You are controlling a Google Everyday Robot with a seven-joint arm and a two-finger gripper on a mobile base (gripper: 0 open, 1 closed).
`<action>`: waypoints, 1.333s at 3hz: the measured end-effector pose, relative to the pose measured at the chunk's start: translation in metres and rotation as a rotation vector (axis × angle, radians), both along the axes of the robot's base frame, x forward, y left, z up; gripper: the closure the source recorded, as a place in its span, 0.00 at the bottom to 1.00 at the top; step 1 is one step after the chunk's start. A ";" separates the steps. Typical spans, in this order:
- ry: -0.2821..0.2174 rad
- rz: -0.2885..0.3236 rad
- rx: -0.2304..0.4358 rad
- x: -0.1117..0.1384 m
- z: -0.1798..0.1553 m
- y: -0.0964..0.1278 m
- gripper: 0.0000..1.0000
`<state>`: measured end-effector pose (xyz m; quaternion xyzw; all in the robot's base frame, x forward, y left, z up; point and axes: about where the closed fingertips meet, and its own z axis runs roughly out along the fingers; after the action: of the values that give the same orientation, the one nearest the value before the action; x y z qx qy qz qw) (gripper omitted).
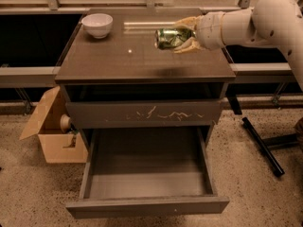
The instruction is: Pick green can from middle drawer and place on counter
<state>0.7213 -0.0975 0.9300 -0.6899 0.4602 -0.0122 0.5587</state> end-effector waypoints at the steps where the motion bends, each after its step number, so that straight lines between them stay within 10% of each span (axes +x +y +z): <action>1: 0.076 -0.073 0.056 0.024 0.004 -0.002 1.00; 4: 0.341 -0.173 0.153 0.065 -0.038 -0.014 0.85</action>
Offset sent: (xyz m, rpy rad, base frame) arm 0.0654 -0.0150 -0.0183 0.1518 0.3308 -0.1780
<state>0.7865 -0.1114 0.8916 -0.5954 0.6052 0.0917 0.5203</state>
